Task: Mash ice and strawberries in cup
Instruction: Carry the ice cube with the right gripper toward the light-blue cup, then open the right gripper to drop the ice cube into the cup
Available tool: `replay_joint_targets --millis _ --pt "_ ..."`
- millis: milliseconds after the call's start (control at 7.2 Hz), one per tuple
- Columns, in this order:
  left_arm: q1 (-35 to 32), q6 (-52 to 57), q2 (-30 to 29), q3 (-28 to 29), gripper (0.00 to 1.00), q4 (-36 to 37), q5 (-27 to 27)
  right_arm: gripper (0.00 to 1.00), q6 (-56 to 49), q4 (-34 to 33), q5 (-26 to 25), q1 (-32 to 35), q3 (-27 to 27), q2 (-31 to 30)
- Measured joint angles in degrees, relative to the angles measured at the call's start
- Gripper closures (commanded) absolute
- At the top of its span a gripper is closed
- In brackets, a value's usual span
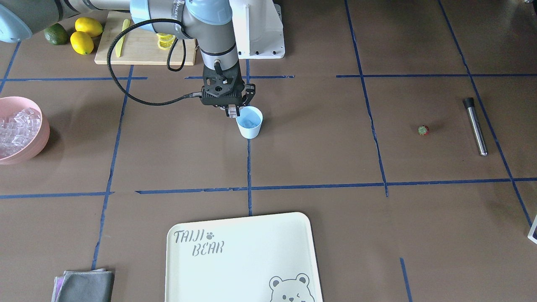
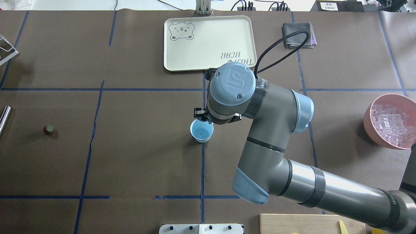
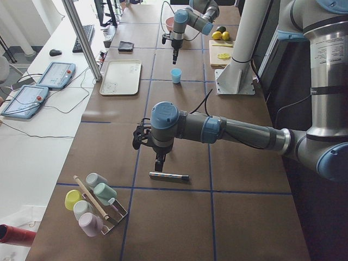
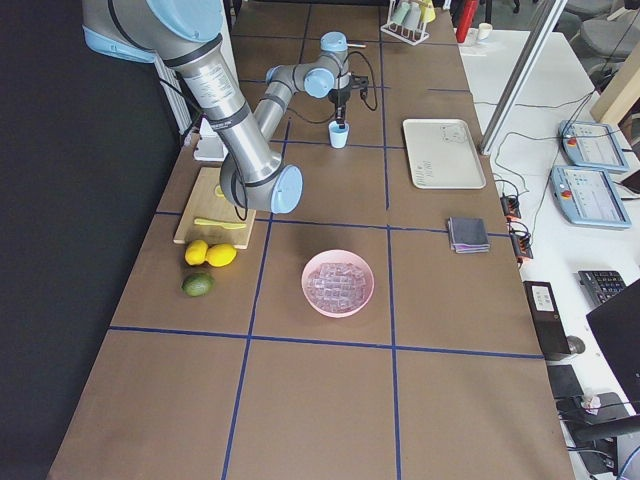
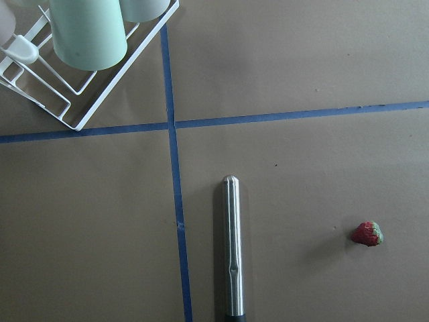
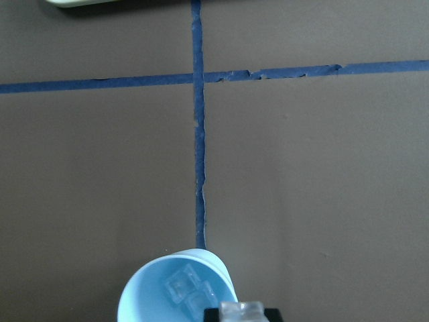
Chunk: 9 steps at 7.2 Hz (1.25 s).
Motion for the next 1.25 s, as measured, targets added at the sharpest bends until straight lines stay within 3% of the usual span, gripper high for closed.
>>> replay_joint_targets --millis 694,972,1250 --pt "0.00 0.00 0.00 0.12 0.00 -0.01 0.00 0.94 0.08 0.10 -0.71 -2.21 -4.38 3.63" --pt "0.00 0.02 0.00 0.25 0.00 -0.04 0.04 0.76 0.03 0.12 -0.72 -2.42 -4.61 4.18" --pt "0.00 0.04 0.00 0.33 0.00 -0.04 0.01 0.50 0.01 0.18 -0.67 -2.42 -4.68 4.31"
